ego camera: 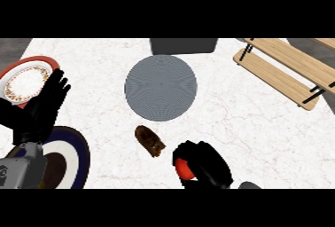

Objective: Pick the tomato from the placemat and place it in the tiered shelf

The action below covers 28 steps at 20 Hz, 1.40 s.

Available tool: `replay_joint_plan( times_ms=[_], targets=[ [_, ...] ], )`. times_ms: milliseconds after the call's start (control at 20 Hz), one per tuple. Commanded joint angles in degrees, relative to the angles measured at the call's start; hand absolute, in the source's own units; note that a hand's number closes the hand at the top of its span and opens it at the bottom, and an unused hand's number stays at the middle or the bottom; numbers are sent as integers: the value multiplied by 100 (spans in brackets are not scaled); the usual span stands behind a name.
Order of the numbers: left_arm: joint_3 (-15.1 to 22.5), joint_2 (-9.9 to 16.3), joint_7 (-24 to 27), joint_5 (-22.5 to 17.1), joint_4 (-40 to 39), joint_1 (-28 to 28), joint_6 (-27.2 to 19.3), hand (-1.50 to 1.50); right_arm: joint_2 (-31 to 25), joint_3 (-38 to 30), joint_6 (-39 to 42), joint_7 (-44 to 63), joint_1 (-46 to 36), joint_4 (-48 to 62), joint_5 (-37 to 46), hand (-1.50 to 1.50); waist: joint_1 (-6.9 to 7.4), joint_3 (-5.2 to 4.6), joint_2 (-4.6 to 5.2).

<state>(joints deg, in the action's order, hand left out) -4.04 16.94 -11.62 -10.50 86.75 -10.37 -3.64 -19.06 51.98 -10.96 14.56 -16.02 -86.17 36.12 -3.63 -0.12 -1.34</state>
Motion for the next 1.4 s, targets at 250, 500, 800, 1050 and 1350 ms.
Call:
replay_joint_plan(
  times_ms=[250, 500, 800, 1050, 1350],
  targets=[
    [-23, 68, -65, -120, 374, 225, 163, 0, -1550, -1600, -225, 363, 1035, -3709, -1064, 150, 49, 11, 37],
    [98, -95, -11, 59, 304, 3, 18, 0, -2151, -3237, 359, 1221, 1027, -4796, -2246, 150, 222, 12, 111],
    [59, -64, -43, 61, -59, -377, 146, 0, -2815, -5049, 859, 2047, 750, -5100, -3052, 150, 264, 6, 131],
    [40, -65, -70, 112, -96, -389, 178, 0, -3092, -6337, 1482, 1388, 447, -3513, -4051, 150, 329, 13, 144],
    [206, -336, -230, 304, 3, -519, -46, 0, -3194, -7074, 2101, 766, 296, -2200, -4305, 150, 355, 14, 144]
  ],
)
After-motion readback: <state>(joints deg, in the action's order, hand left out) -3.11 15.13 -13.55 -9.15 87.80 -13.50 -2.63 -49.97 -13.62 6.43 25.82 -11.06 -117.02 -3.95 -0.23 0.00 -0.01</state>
